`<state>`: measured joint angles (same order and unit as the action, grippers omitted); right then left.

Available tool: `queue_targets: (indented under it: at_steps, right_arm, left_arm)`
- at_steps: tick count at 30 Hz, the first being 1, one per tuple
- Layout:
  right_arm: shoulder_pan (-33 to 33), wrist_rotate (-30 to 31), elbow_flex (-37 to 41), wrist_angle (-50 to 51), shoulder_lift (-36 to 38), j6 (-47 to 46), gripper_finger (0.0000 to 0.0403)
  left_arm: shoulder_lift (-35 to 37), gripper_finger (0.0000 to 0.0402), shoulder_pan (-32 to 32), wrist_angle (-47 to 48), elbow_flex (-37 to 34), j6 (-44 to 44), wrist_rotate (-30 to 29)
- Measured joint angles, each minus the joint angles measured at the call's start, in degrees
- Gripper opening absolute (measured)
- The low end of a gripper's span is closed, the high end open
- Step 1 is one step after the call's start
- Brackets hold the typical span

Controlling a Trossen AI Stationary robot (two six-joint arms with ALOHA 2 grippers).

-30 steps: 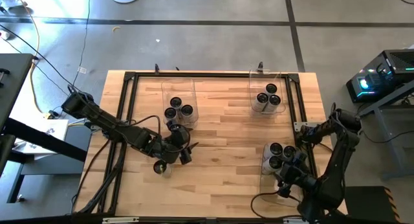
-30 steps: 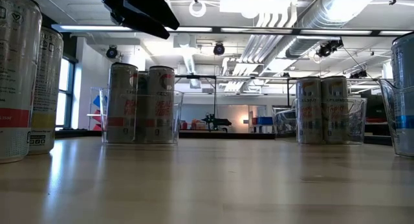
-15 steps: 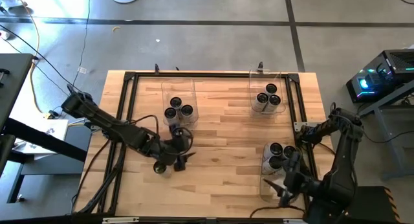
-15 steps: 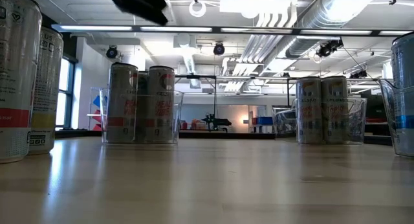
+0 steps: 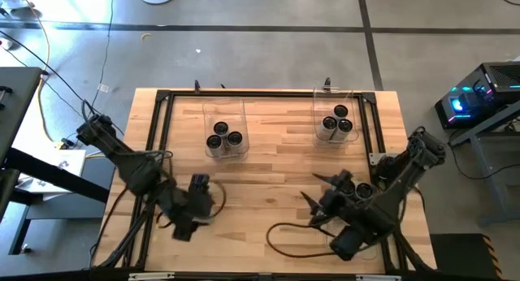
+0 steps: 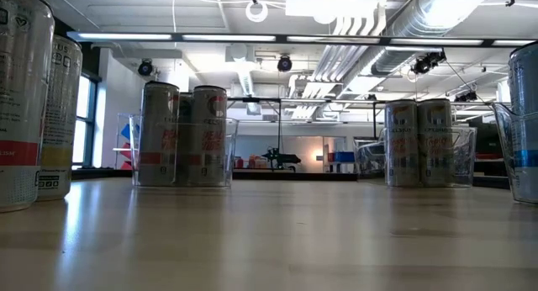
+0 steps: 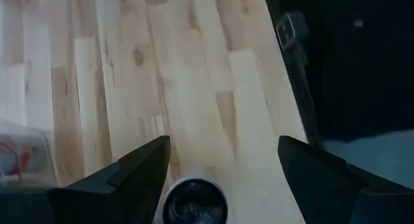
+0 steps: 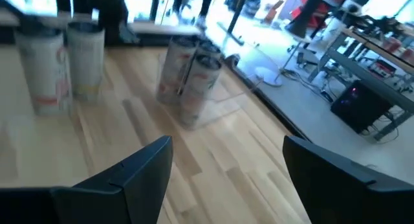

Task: Sort soda cans
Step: Put the white-pink soda can into the top left transparent bin

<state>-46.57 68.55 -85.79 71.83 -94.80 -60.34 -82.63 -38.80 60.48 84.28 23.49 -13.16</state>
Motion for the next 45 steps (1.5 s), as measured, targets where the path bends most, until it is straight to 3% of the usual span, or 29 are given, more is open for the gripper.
queue_targets:
  at_steps: [6,12,20,24,30,45]
  right_arm:
    - [1.4,-2.6,1.2,-12.0,0.0,14.4,0.0288]
    - [1.3,-2.8,1.2,-18.3,0.0,21.6,0.0288]
    - [1.6,-2.9,1.2,-19.4,0.0,20.3,0.0288]
    - [1.6,-3.0,1.2,-19.6,0.0,20.3,0.0288]
    - [1.6,-3.2,1.2,-19.7,0.0,20.4,0.0288]
    - [1.5,-4.0,1.2,-19.6,0.0,20.4,0.0288]
  left_arm:
    - [-0.1,0.0282,-5.2,-0.4,-4.9,-1.3,-3.8]
    - [-0.1,0.0282,-4.9,0.4,-6.5,0.5,-3.6]
    - [-0.9,0.0299,-1.8,3.5,-6.6,-1.1,-0.1]
    - [-1.7,0.031,0.6,3.8,-6.6,-1.1,4.7]
    - [-4.2,0.0312,1.7,5.2,-6.6,-1.8,3.9]
    - [-12.3,0.031,1.7,8.8,-6.6,-14.5,5.5]
